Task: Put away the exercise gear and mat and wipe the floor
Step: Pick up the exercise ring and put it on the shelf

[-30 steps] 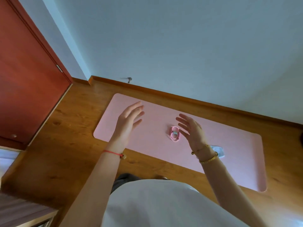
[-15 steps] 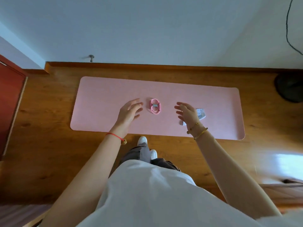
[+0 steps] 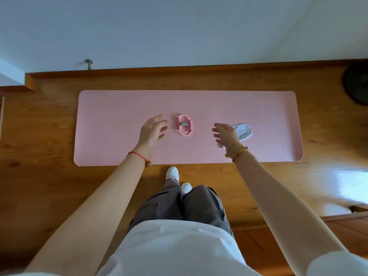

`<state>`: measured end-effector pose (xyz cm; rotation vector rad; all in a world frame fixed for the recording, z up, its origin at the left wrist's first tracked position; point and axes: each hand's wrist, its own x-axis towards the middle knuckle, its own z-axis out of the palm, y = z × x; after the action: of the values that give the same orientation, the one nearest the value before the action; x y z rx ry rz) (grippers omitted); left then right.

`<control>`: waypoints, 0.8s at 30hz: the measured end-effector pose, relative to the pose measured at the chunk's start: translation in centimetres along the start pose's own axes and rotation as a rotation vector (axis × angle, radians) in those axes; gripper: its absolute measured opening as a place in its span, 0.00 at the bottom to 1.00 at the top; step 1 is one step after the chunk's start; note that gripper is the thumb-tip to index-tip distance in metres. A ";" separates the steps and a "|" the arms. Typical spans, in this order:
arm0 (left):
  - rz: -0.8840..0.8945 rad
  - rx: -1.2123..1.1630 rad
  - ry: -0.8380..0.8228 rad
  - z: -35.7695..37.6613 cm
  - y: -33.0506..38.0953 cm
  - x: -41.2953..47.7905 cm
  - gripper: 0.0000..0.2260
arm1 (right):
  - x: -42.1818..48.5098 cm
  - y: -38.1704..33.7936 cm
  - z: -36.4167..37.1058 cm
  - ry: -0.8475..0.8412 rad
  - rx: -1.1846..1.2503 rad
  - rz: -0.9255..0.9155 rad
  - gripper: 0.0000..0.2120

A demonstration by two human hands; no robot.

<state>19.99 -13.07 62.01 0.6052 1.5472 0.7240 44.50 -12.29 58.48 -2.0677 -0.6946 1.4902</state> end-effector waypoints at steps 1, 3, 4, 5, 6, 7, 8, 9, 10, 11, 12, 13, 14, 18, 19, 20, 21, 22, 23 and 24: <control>-0.005 0.006 0.000 0.1 -0.2 1.3 0.17 | 1.2 0.2 0.4 0.002 -0.007 0.009 0.15; -0.018 0.004 0.006 0.5 -0.6 3.9 0.16 | 3.8 0.6 1.1 0.003 -0.015 0.019 0.15; -0.030 -0.005 0.013 0.8 -1.0 5.2 0.16 | 5.2 0.9 1.4 0.004 -0.020 0.022 0.15; -0.047 -0.016 0.023 1.0 -1.5 6.6 0.16 | 6.7 1.3 1.8 0.007 -0.028 0.025 0.14; -0.061 -0.022 0.027 1.3 -2.1 8.0 0.16 | 8.3 1.8 2.2 0.012 -0.038 0.027 0.14; -0.072 -0.017 0.025 1.6 -2.9 9.5 0.16 | 10.0 2.4 2.6 0.016 -0.048 0.033 0.14; -0.079 -0.009 0.018 1.8 -3.8 11.0 0.16 | 11.8 3.0 3.0 0.018 -0.059 0.037 0.13; -0.087 0.001 0.011 2.0 -4.8 12.6 0.16 | 13.7 3.8 3.5 0.016 -0.075 0.033 0.12; -0.096 0.006 0.008 2.3 -5.9 14.4 0.17 | 15.8 4.6 4.1 0.010 -0.099 0.023 0.10; -0.107 0.008 0.011 2.6 -7.0 16.2 0.17 | 17.9 5.4 4.6 0.003 -0.129 0.011 0.07; -0.119 0.009 0.015 2.9 -8.2 18.0 0.17 | 20.0 6.4 5.2 -0.004 -0.153 0.002 0.06; -0.132 0.009 0.017 3.2 -9.5 19.9 0.17 | 22.1 7.3 5.9 -0.010 -0.165 -0.002 0.06; -0.144 0.008 0.016 3.5 -10.8 21.7 0.17 | 23.9 8.3 6.5 -0.010 -0.167 -0.006 0.07; -0.173 0.019 0.011 4.8 -16.2 29.6 0.18 | 32.0 12.3 9.3 -0.045 -0.216 -0.033 0.15; -0.181 0.030 0.012 5.1 -17.4 31.3 0.18 | 33.9 13.2 10.0 -0.061 -0.238 -0.042 0.16; -0.189 0.039 0.012 5.4 -18.7 33.1 0.18 | 35.9 14.3 10.7 -0.076 -0.256 -0.043 0.17; -0.196 0.048 0.009 5.8 -20.1 35.1 0.19 | 38.0 15.7 11.5 -0.090 -0.274 -0.041 0.18; -0.202 0.061 0.004 6.2 -21.3 36.8 0.19 | 39.9 16.8 12.2 -0.104 -0.292 -0.045 0.20; -0.207 0.078 -0.005 6.5 -22.5 38.7 0.19 | 41.8 17.8 12.9 -0.118 -0.309 -0.052 0.21; -0.213 0.096 -0.015 6.8 -23.8 40.4 0.20 | 43.6 18.7 13.6 -0.132 -0.327 -0.066 0.22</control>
<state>23.54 1.74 17.11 0.5058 1.6111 0.4849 45.60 3.62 11.79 -2.1672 -1.1111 1.5715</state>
